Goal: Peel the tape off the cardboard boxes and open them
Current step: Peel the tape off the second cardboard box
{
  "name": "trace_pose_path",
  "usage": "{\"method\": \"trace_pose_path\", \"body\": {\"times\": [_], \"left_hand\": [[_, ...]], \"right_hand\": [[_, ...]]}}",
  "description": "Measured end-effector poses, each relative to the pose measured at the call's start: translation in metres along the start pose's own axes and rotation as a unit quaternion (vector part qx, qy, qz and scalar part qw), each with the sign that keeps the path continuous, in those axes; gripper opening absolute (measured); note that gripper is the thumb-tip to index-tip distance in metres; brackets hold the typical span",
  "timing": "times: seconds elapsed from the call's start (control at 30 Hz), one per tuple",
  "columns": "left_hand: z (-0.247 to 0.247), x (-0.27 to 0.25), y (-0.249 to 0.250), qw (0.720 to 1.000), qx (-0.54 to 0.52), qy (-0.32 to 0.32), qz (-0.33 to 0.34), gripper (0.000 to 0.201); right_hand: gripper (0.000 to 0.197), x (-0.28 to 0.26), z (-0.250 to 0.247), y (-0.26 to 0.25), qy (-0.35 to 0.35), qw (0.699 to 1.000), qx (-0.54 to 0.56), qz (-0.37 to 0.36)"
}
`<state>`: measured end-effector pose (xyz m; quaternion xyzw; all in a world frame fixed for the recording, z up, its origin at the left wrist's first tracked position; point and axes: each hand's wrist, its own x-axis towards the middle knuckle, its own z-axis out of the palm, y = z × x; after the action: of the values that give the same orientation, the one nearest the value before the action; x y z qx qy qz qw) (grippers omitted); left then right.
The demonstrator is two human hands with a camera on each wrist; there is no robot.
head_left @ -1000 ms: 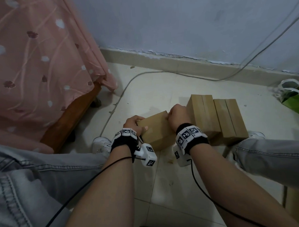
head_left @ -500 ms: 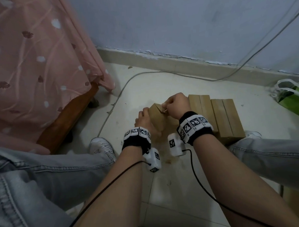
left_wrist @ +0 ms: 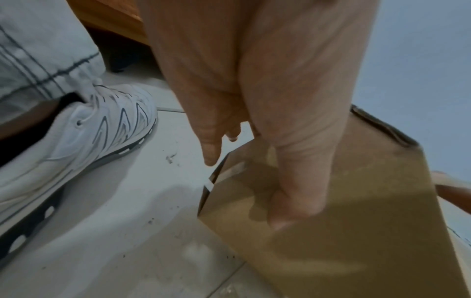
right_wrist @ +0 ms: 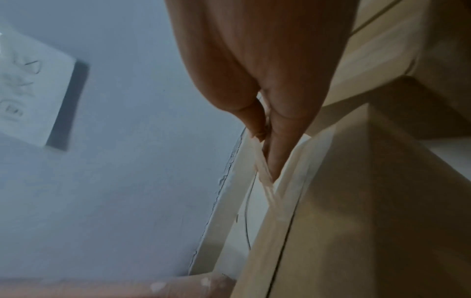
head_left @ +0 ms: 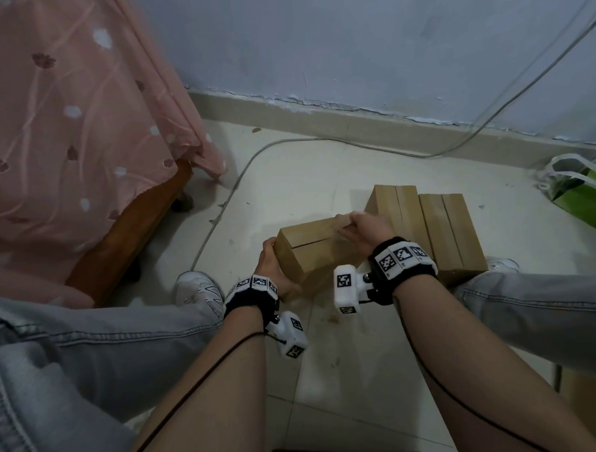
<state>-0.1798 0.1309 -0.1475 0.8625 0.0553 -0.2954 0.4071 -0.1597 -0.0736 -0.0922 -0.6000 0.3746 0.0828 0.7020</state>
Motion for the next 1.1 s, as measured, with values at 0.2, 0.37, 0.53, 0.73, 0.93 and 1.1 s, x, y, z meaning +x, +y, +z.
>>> {"method": "trace_pose_path", "body": {"times": [0.2,0.37,0.53,0.73,0.93,1.1], "left_hand": [[-0.007,0.0,0.012,0.997,0.059,-0.008,0.039,0.146],[-0.006,0.002,0.042,0.986,0.135,0.019,0.093,0.147],[-0.005,0.007,0.037,0.977,0.195,0.02,0.087,0.141],[0.002,0.016,0.037,0.951,0.287,0.046,0.104,0.137],[0.001,0.018,0.03,0.952,0.281,0.081,0.092,0.12],[0.003,0.008,0.01,0.974,0.196,0.105,0.042,0.112]], "right_hand": [[0.024,-0.011,-0.005,-0.007,-0.02,0.998,0.059,0.014],[0.022,-0.014,0.007,-0.009,-0.056,0.998,0.038,0.006],[0.013,-0.012,0.009,-0.002,-0.048,0.999,-0.005,0.019],[0.008,-0.012,0.014,-0.001,-0.058,0.998,-0.023,0.013],[0.011,-0.012,0.017,-0.003,-0.053,0.998,-0.046,-0.003],[0.032,-0.006,0.008,0.008,-0.035,0.998,-0.055,-0.008]]}}
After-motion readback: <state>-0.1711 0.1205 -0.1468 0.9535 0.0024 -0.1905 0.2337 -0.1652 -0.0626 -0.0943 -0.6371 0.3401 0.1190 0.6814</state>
